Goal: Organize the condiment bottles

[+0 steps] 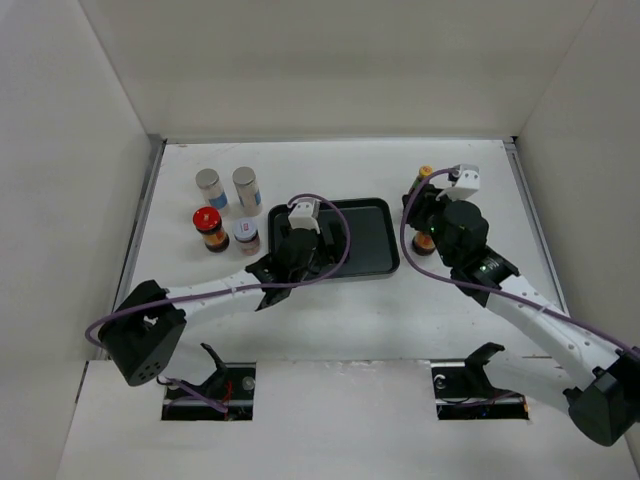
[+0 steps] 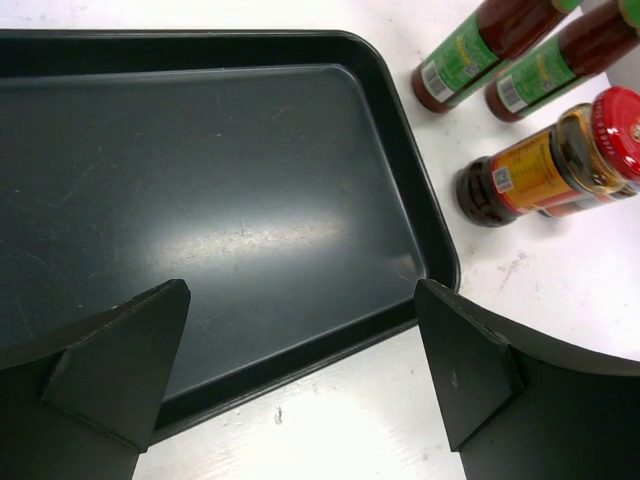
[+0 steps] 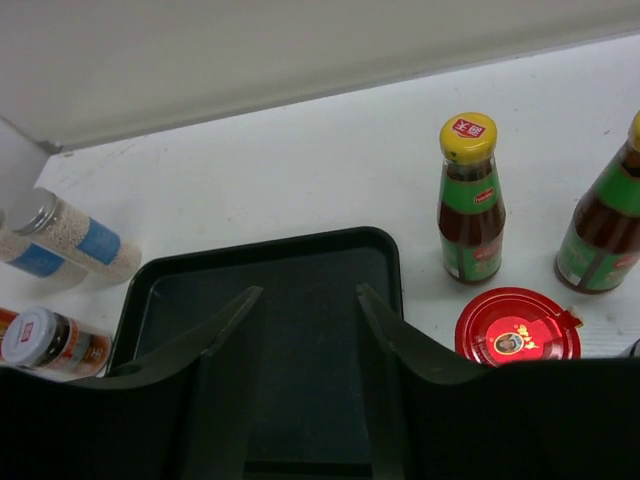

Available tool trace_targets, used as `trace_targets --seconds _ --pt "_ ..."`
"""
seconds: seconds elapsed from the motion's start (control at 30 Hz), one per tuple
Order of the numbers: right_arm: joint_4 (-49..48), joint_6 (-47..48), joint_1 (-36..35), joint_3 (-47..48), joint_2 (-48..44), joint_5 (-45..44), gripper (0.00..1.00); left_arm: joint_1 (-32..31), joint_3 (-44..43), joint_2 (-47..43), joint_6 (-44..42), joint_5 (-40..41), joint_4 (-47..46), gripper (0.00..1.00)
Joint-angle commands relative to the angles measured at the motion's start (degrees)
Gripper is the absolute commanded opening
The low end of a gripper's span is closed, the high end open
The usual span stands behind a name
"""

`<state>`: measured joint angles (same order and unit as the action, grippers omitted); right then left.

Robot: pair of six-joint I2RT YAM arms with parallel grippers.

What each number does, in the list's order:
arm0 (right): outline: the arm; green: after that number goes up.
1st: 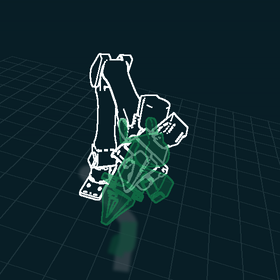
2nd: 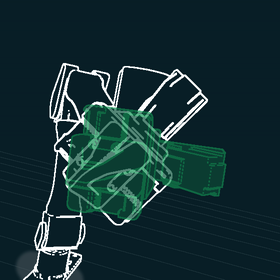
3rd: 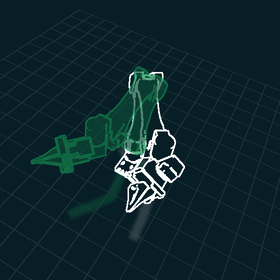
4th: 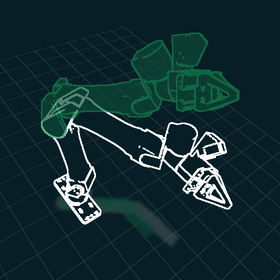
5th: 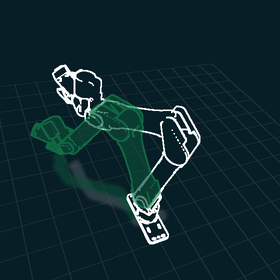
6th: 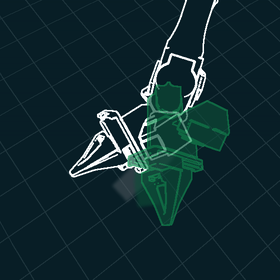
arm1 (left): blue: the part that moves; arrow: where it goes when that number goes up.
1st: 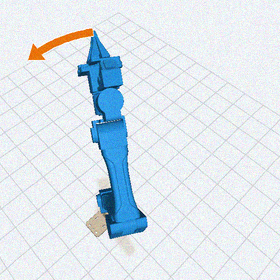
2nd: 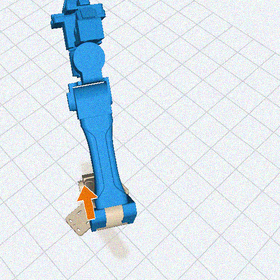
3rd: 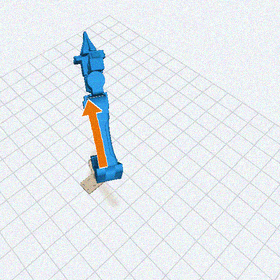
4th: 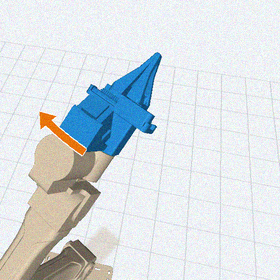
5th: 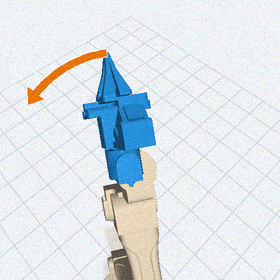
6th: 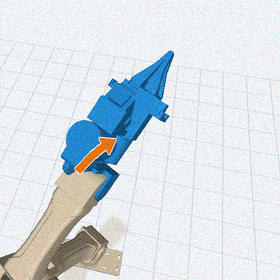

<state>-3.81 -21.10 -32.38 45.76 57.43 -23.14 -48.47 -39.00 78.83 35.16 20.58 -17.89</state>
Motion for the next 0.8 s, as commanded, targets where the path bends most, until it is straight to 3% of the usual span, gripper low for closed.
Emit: trace_targets --seconds 0.0,0.1,0.27,0.4,0.6,0.77 --pt "-6.5 0.9 -0.6 -0.8 0.0 1.1 0.49 1.0 -1.8 0.9 -0.9 0.5 -3.6 1.00" --pt "-7.3 0.9 -0.6 -0.8 1.3 2.3 0.48 1.0 -1.7 1.0 -1.2 0.2 -4.9 1.00" --pt "-7.2 0.0 -0.8 0.5 3.8 4.8 0.20 0.0 0.4 -0.1 -2.7 0.9 -9.6 1.00" --pt "-3.8 0.4 -2.0 2.8 4.4 4.4 0.08 -0.1 0.6 -0.4 -2.8 1.4 -10.1 1.00" --pt "3.2 0.6 4.1 8.3 5.5 2.9 0.07 0.8 -0.5 1.4 -5.3 1.9 -9.0 1.00" --pt "6.3 0.2 10.5 11.4 8.4 2.4 0.11 0.3 2.6 -2.5 -5.6 4.0 -10.8 1.00"
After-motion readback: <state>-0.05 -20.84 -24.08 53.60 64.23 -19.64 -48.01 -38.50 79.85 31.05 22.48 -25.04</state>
